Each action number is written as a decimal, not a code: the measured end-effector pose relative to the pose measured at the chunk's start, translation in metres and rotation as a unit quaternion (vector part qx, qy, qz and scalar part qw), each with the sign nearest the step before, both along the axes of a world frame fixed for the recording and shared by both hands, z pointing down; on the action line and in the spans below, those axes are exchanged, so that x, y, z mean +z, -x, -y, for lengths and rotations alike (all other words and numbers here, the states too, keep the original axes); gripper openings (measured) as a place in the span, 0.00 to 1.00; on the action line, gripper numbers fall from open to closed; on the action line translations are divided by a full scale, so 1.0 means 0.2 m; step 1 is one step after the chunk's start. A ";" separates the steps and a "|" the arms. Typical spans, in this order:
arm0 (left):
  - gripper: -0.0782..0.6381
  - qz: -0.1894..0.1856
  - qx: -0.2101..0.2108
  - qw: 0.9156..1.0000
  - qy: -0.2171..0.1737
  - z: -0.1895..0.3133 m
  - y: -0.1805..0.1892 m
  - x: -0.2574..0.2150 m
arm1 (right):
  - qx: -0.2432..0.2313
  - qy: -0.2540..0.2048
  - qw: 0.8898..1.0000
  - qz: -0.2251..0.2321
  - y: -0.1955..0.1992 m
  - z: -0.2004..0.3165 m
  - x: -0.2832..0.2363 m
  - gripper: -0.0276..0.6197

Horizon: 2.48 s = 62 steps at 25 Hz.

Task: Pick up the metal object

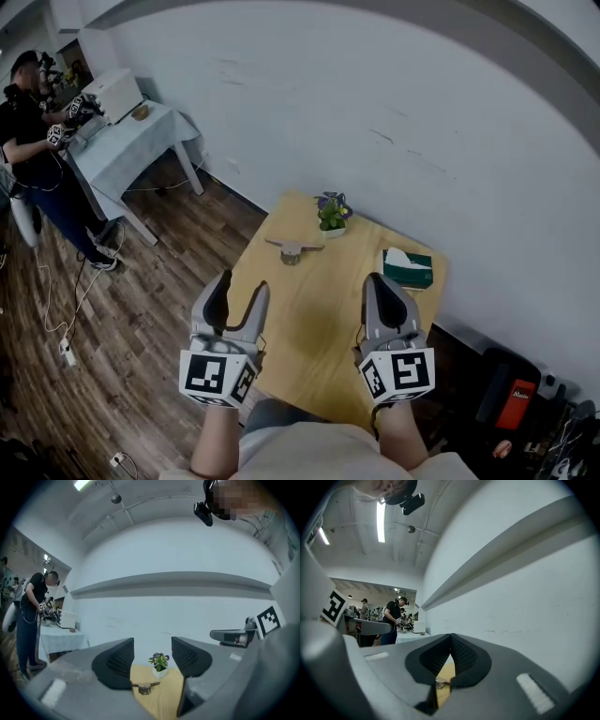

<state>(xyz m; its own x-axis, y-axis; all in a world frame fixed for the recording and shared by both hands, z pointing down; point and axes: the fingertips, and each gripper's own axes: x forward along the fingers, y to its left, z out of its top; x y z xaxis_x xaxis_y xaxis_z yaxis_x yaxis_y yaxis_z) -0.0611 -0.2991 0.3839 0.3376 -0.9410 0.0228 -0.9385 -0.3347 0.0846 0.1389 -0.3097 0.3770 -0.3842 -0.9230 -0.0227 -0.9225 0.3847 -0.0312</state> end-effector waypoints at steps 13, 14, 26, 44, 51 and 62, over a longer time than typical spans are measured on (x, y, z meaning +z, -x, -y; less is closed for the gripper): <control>0.46 0.007 0.010 1.000 0.016 0.03 -0.02 0.06 | -0.004 -0.004 1.000 0.000 0.03 -0.01 -0.02 0.05; 0.46 0.009 0.013 1.000 0.019 0.04 -0.03 0.07 | -0.002 -0.003 1.000 -0.001 0.03 0.00 -0.02 0.05; 0.46 0.017 0.054 0.995 0.084 0.22 -0.14 0.32 | 0.018 0.049 0.999 -0.011 0.01 0.16 0.19 0.05; 0.51 0.027 0.074 0.974 0.213 0.48 -0.22 0.92 | 0.007 0.128 0.991 -0.022 0.08 0.27 0.51 0.05; 0.55 0.039 0.073 0.964 0.252 0.61 -0.24 1.10 | 0.020 0.142 0.989 -0.023 0.02 0.31 0.55 0.05; 0.60 0.062 0.060 0.950 0.302 0.79 -0.27 1.37 | 0.041 0.162 0.986 -0.023 -0.07 0.35 0.63 0.05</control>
